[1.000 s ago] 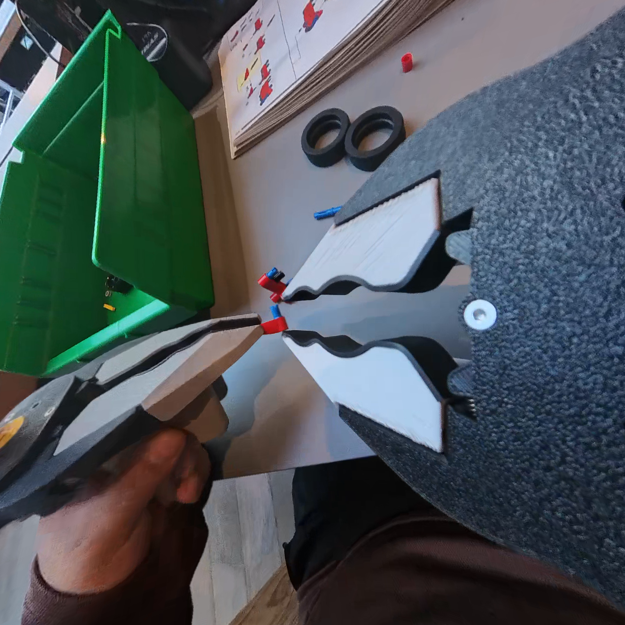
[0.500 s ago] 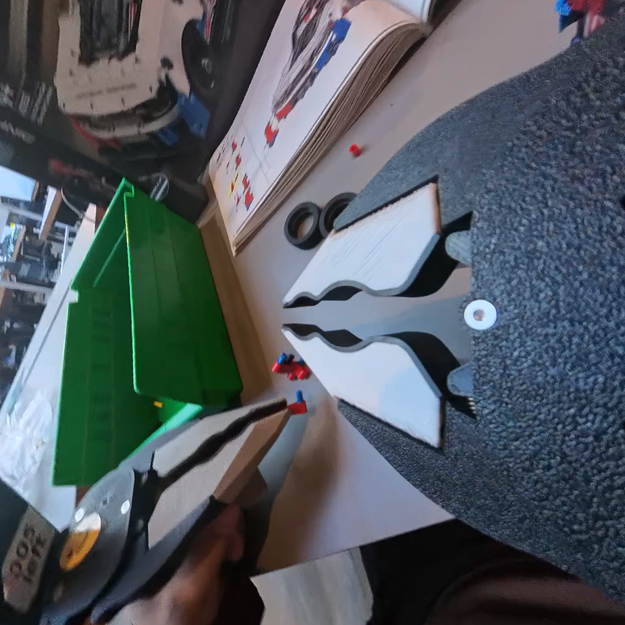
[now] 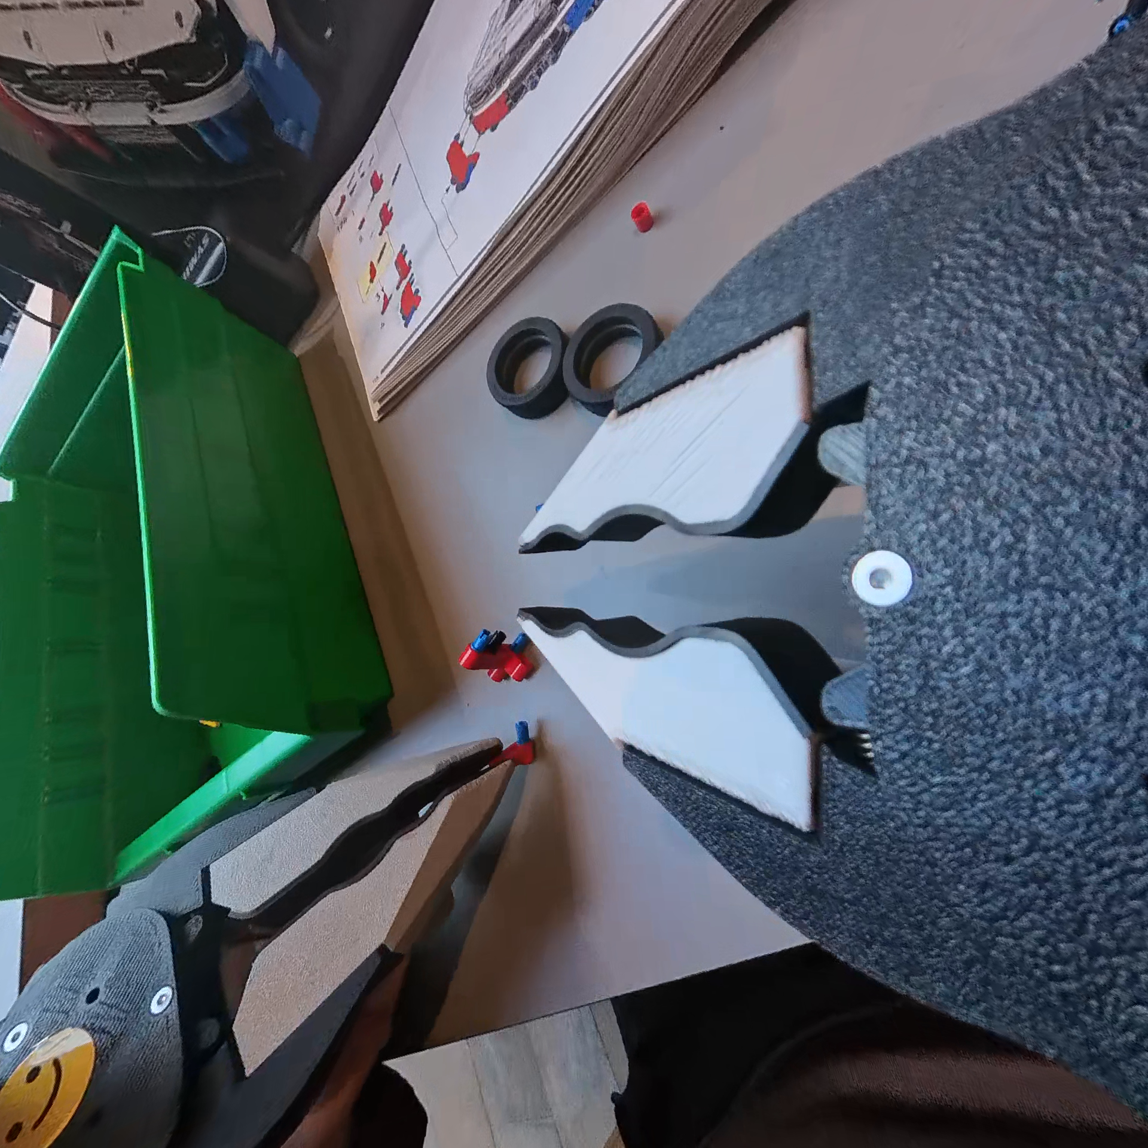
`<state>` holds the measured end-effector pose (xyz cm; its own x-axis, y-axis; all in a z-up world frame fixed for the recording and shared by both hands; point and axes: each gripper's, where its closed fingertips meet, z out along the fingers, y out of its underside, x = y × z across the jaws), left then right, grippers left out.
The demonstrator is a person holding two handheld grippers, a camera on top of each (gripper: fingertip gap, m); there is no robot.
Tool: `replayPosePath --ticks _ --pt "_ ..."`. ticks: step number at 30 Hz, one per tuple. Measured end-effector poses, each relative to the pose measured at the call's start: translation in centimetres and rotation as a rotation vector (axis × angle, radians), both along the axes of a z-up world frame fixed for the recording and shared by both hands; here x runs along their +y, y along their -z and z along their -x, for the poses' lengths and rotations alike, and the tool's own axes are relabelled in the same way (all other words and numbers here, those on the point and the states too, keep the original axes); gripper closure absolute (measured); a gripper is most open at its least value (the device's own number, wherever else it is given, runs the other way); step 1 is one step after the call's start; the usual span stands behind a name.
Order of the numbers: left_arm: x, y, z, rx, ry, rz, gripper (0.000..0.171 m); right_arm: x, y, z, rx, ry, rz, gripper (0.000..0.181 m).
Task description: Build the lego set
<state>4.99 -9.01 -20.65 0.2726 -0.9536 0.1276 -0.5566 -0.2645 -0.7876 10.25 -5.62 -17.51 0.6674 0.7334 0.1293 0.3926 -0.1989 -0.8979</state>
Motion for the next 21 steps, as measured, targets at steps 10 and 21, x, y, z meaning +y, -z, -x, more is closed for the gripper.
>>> replayPosePath --ticks 10,21 --pt "-0.18 0.00 -0.06 0.003 0.012 -0.015 0.170 0.03 0.36 0.13 -0.016 -0.005 0.016 0.168" --pt "-0.26 -0.01 -0.09 0.002 0.020 -0.013 0.170 0.09 0.69 0.19 -0.024 -0.010 0.039 0.168"
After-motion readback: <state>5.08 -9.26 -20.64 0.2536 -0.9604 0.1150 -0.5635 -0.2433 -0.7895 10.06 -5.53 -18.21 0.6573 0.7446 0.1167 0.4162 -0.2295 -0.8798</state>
